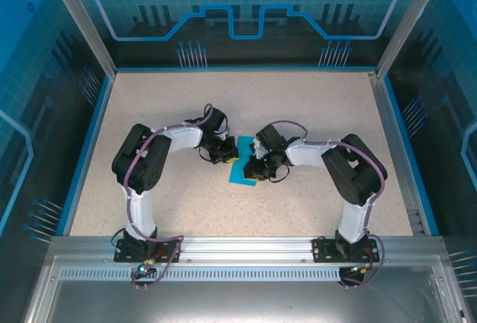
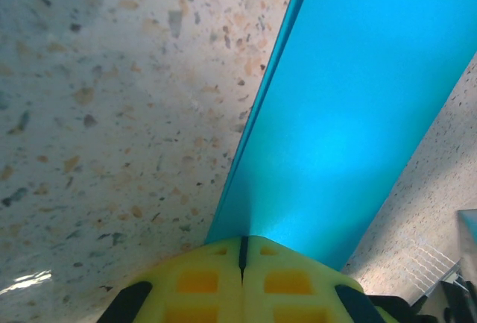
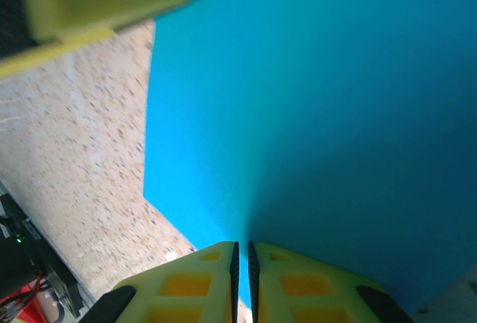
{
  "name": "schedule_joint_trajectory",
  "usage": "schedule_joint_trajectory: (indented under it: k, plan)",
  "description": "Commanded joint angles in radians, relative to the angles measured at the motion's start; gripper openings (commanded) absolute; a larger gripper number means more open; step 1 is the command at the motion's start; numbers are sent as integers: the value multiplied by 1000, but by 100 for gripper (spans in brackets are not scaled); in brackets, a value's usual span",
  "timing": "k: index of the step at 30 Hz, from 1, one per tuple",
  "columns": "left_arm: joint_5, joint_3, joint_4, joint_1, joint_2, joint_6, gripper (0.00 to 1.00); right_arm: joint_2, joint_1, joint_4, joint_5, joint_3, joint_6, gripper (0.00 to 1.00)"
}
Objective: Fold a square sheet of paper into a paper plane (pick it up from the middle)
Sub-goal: Fold the square sheet of paper in half at the center of the table.
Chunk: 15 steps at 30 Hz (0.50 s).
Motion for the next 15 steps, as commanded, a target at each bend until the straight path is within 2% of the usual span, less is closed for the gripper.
schedule_joint_trajectory:
  k: [1,9,15]
  plan:
    - [-186,-62,-119,-1,102,-11,0,1,13,-44,0,-46,-27,14]
    - [-193,-68,-111,-2,103,-9,0,-101,-9,-4,-31,-195,-43,13]
    - [-192,-67,-110,-2,101,-9,0,-142,-28,95,-14,-107,-18,13]
